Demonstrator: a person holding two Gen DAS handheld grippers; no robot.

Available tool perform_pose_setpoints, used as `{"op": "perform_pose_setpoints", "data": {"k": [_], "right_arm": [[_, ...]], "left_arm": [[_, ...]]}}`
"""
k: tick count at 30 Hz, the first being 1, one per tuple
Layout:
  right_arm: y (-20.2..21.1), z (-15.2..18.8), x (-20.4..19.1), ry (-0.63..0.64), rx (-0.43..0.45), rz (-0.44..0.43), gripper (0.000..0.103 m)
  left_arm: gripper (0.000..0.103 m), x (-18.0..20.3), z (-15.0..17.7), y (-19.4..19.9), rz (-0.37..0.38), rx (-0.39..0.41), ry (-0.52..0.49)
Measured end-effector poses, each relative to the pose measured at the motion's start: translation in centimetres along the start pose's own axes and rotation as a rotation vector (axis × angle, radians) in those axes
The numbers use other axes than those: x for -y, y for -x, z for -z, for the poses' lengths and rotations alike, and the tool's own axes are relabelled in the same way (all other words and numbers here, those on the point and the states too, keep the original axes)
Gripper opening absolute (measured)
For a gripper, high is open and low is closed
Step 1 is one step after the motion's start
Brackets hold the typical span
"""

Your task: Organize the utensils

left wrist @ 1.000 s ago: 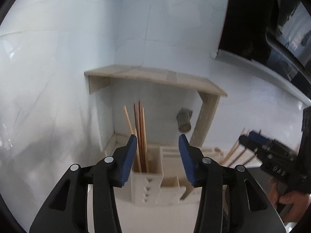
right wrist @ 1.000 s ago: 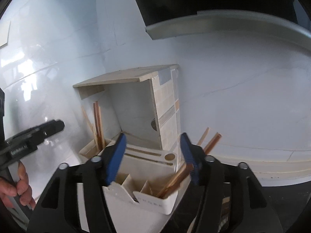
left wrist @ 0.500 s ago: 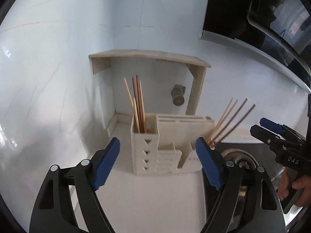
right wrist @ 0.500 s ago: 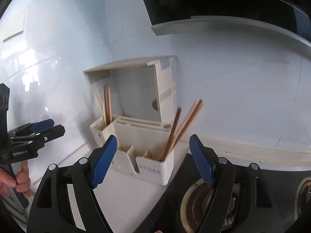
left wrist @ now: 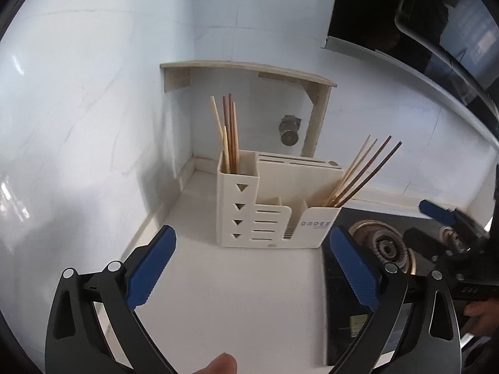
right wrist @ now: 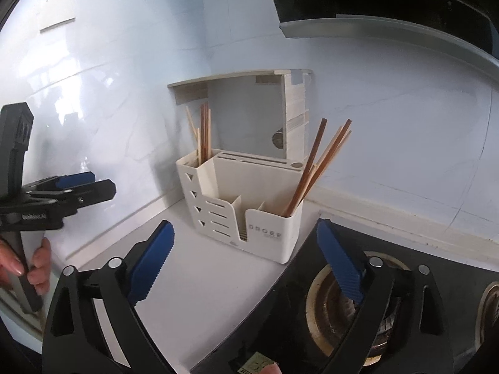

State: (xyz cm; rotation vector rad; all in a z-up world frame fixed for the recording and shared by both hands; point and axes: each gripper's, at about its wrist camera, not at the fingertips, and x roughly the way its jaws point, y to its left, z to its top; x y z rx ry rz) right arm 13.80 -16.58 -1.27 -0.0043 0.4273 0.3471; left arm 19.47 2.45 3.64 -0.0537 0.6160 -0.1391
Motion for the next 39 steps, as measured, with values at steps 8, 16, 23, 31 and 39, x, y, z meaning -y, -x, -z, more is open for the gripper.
{"op": "perform_pose_setpoints", "data": {"k": [8,16,23,31,39], "right_arm": [[0.3,0.8,-0.8,-0.004,-0.017,-0.028,0.098],[0.7,1.2,-0.9,-0.032,-0.026,-0.049,0.098],[1.2,1.4,-1.2,-0.031,-0.024,-0.057,0.098],[1.3,1.6,-1.2,-0.025,-0.022,-0.061,0.098],[1.7,1.6,-1.1,-0.02,-0.016,-0.058,0.098]], "left_arm": [[0.097,0.1,1.2,0.7,0.005,0.014,-0.008],[0.097,0.2,1.6,1.2,-0.003,0.019,-0.013],[0.097,-0.1,1.6,1.5,-0.011,0.024,-0.002],[0.097,0.1,1.7,2.0,-0.006,0.046,0.001],[0.097,0.0,1.7,2.2,-0.008,0.044,0.02]]}}
